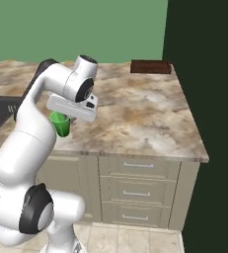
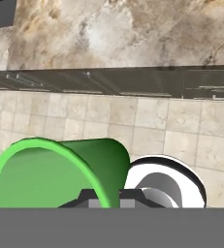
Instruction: There is a tray on the dining counter. Grab the cup, mug, and pitcher and place them on the tray. The pitcher may be placed next to the tray if it cannot fit the tray.
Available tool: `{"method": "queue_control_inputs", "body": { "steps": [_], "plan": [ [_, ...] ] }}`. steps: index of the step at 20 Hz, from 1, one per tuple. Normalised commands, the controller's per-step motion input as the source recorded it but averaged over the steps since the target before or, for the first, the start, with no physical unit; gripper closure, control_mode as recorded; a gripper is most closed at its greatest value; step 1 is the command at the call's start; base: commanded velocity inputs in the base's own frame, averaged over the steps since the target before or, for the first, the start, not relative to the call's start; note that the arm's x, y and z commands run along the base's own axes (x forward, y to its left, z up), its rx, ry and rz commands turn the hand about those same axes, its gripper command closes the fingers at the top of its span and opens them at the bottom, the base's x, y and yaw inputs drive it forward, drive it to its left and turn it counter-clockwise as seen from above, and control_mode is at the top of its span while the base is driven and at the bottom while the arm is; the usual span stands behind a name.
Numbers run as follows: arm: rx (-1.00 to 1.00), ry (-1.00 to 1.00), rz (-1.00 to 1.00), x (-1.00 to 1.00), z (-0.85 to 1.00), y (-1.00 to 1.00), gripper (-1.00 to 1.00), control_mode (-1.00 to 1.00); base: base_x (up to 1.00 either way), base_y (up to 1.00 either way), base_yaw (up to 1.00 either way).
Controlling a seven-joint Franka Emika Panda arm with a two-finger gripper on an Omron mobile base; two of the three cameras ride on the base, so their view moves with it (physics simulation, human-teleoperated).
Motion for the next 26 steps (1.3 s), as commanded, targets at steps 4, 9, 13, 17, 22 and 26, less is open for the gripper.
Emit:
{"method": "queue_control_inputs", "body": {
  "steps": [4, 9, 13, 17, 22, 26],
  "plan": [
    [0.0, 0.0, 0.0, 0.0, 0.0, 0.0, 1.0, 1.0, -0.15, 0.08, 0.0],
    [0.0, 0.0, 0.0, 0.0, 0.0, 0.0, 1.0, 1.0, -0.11, 0.02, 0.0],
    [0.0, 0.0, 0.0, 0.0, 0.0, 0.0, 1.0, 1.0, -0.03, 0.39, 0.0],
    [0.0, 0.0, 0.0, 0.0, 0.0, 0.0, 1.0, 1.0, -0.08, 1.0, 0.0],
    [0.0, 0.0, 0.0, 0.0, 0.0, 0.0, 1.0, 1.0, 0.0, 1.0, 0.0],
    [0.0, 0.0, 0.0, 0.0, 0.0, 0.0, 1.0, 1.0, 0.0, 1.0, 0.0]
  ]
}}
